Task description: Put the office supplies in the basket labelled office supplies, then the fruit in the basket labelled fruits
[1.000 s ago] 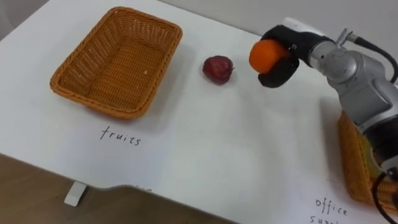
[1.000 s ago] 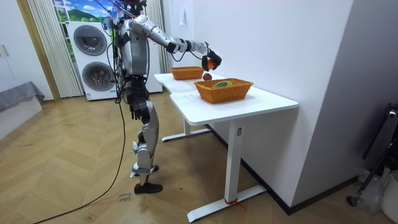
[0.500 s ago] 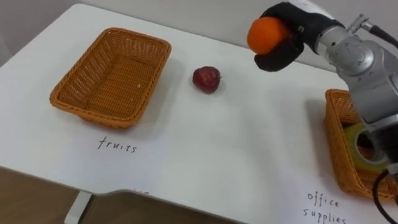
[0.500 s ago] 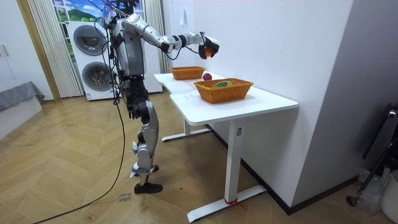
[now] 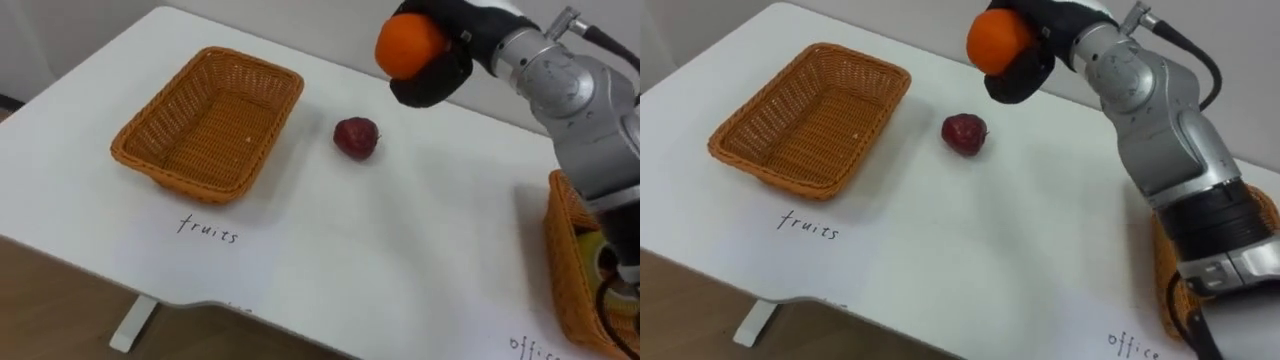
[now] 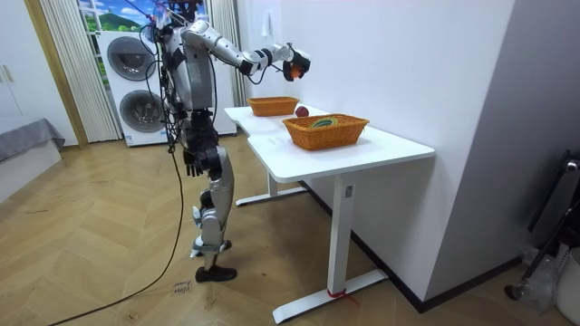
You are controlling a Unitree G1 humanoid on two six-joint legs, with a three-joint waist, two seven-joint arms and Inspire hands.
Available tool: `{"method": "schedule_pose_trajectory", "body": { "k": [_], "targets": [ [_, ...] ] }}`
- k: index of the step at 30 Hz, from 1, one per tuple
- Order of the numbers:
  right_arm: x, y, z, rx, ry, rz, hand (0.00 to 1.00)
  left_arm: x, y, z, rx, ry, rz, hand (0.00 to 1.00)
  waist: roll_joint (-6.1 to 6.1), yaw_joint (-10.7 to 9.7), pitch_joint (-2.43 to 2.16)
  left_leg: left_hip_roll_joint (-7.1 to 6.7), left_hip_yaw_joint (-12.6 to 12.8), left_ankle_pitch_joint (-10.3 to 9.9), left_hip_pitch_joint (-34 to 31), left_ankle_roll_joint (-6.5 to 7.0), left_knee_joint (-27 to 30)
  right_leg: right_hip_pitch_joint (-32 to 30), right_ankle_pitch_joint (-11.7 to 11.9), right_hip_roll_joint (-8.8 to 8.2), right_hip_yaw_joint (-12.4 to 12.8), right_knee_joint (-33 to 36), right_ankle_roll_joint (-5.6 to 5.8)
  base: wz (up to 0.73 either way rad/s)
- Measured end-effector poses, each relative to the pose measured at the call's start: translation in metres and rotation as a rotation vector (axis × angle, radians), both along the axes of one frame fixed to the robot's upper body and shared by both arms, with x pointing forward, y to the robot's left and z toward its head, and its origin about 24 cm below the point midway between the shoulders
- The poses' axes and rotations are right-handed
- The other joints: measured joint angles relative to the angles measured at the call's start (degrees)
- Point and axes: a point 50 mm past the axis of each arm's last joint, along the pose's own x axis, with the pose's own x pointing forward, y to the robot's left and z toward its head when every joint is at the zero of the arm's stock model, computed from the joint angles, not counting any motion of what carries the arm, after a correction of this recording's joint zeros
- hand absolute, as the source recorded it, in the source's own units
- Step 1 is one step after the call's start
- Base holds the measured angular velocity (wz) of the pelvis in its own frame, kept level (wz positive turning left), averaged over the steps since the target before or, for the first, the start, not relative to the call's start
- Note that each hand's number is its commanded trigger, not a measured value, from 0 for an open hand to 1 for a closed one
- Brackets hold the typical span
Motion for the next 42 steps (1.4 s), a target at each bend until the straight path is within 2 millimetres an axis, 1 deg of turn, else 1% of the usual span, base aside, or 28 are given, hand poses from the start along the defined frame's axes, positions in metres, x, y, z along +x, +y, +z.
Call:
{"method": "schedule_pose_trajectory", "body": {
  "k": [2,4,5,6,7,8,10,13,14,15,16,17,19,22,26,29,32,36,42],
  "targets": [
    [0.0,0.002,-0.003,-0.015,0.011,0.003,1.0,-0.001,0.0,0.0,-0.002,0.001,0.0,0.0,-0.34,0.68,0.08,-0.1,-0.51,0.07,0.31,0.1,0.08,0.34,-0.15,-0.29,-0.01,-0.01,0.08,0.16],
    [0.0,0.004,-0.005,-0.026,0.015,0.01,1.0,-0.001,0.001,0.0,-0.001,-0.002,0.001,0.0,-1.01,1.15,0.59,-0.45,-1.57,0.14,0.81,0.23,0.17,1.09,-0.34,-0.67,0.08,-0.02,0.37,0.27],
    [0.0,0.006,-0.006,-0.023,0.017,0.013,1.0,-0.001,0.001,0.0,0.0,0.0,0.001,0.0,-1.17,1.31,0.66,-0.55,-1.77,0.15,0.83,0.24,0.16,1.17,-0.45,-0.75,0.08,-0.02,0.52,0.2],
    [0.0,0.009,-0.007,-0.013,0.02,0.022,1.0,-0.003,0.001,0.0,-0.001,0.005,0.002,0.0,-1.48,2.0,0.72,-0.78,-2.11,0.16,0.88,0.25,0.17,1.33,-0.66,-0.94,-0.05,-0.02,0.7,0.07],
    [0.0,0.013,-0.008,-0.007,0.022,0.03,1.0,-0.002,0.0,0.0,-0.007,0.005,0.001,0.0,-1.53,2.93,0.74,-0.95,-2.33,0.16,0.95,0.26,0.27,1.47,-0.73,-1.06,-0.22,-0.04,0.81,0.07],
    [0.0,0.014,-0.009,-0.004,0.023,0.034,1.0,-0.002,-0.001,0.0,-0.013,0.004,0.0,0.0,-1.5,3.24,0.76,-1.03,-2.5,0.16,0.94,0.26,0.28,1.53,-0.74,-1.13,-0.38,-0.04,0.83,0.08],
    [-0.001,0.021,-0.011,-0.012,0.022,0.047,1.0,0.0,-0.001,0.0,-0.028,0.001,-0.003,0.0,-1.41,4.68,0.83,-1.15,-2.76,0.16,0.86,0.29,0.26,1.64,-0.76,-1.18,-0.66,-0.05,0.86,0.1],
    [-0.002,0.029,-0.016,-0.024,0.039,0.074,1.0,-0.002,0.001,0.0,-0.052,0.01,-0.006,0.0,-1.3,5.89,0.91,-1.37,-3.82,0.16,0.46,0.4,0.32,1.66,-0.76,-0.9,-0.74,-0.07,0.86,0.14],
    [-0.002,0.03,-0.017,-0.026,0.042,0.078,1.0,-0.003,0.001,0.0,-0.056,0.012,-0.005,0.0,-1.26,5.93,0.93,-1.46,-4.16,0.19,0.33,0.43,0.37,1.68,-0.76,-0.9,-0.8,-0.07,0.86,0.26],
    [-0.002,0.031,-0.017,-0.028,0.045,0.081,1.0,-0.004,0.001,0.0,-0.063,0.017,-0.003,0.0,-1.16,6.47,1.0,-1.64,-4.67,0.19,-0.02,0.44,0.39,1.69,-0.76,-0.91,-0.88,-0.08,0.86,0.14],
    [-0.002,0.031,-0.018,-0.032,0.049,0.082,1.0,-0.004,0.0,0.0,-0.07,0.02,-0.002,0.0,-1.05,7.26,1.09,-1.67,-4.67,0.22,0.01,0.47,0.36,1.65,-0.76,-0.93,-0.91,-0.13,0.87,0.09],
    [-0.002,0.032,-0.02,-0.034,0.053,0.084,1.0,-0.005,0.0,0.0,-0.071,0.023,-0.002,0.0,-1.03,7.54,1.1,-1.7,-4.7,0.24,0.0,0.47,0.35,1.68,-0.77,-0.94,-0.99,-0.15,0.87,0.0],
    [-0.001,0.031,-0.03,-0.051,0.095,0.076,1.0,-0.007,-0.001,0.0,-0.07,0.031,0.001,0.0,-1.02,8.62,1.1,-1.88,-5.19,0.32,-0.02,0.52,0.41,1.95,-0.78,-1.05,-1.69,-0.18,0.89,0.11],
    [0.001,0.032,-0.038,-0.038,0.136,0.056,1.0,-0.01,-0.001,0.0,-0.056,0.041,0.007,0.0,-1.12,9.17,1.03,-2.05,-5.72,0.4,-0.01,0.62,0.47,2.04,-0.78,-1.18,-2.03,-0.15,0.9,0.12],
    [0.001,0.035,-0.04,-0.007,0.144,0.063,1.0,-0.014,0.0,0.0,-0.047,0.052,0.011,0.0,-1.15,9.51,1.01,-2.15,-6.15,0.43,-0.03,0.66,0.77,2.27,-0.78,-1.24,-3.08,-0.15,0.9,0.07],
    [0.002,0.034,-0.04,0.015,0.138,0.054,1.0,-0.012,0.0,0.001,-0.036,0.045,0.01,0.0,-1.16,10.18,1.0,-2.13,-6.21,0.43,-0.02,0.66,0.76,2.35,-0.79,-1.25,-3.18,-0.16,0.91,0.03],
    [0.003,0.032,-0.042,0.026,0.134,0.037,1.0,-0.011,0.001,0.001,-0.026,0.038,0.009,0.0,-1.24,10.3,0.94,-2.16,-6.51,0.44,0.03,0.66,0.77,2.52,-0.8,-1.3,-3.21,-0.13,0.93,0.07],
    [0.004,0.03,-0.048,0.026,0.142,0.014,1.0,-0.015,0.002,0.002,-0.016,0.047,0.011,0.0,-1.33,10.45,0.88,-2.19,-6.68,0.44,-0.11,0.66,0.68,2.56,-0.81,-1.26,-3.3,-0.09,0.95,0.0],
    [0.005,0.031,-0.05,0.029,0.133,0.007,1.0,-0.018,0.003,0.002,-0.001,0.054,0.013,0.0,-1.38,10.51,0.84,-2.25,-6.8,0.45,-0.28,0.66,0.5,2.53,-0.81,-1.28,-3.36,-0.07,0.95,0.01]
  ]
}}
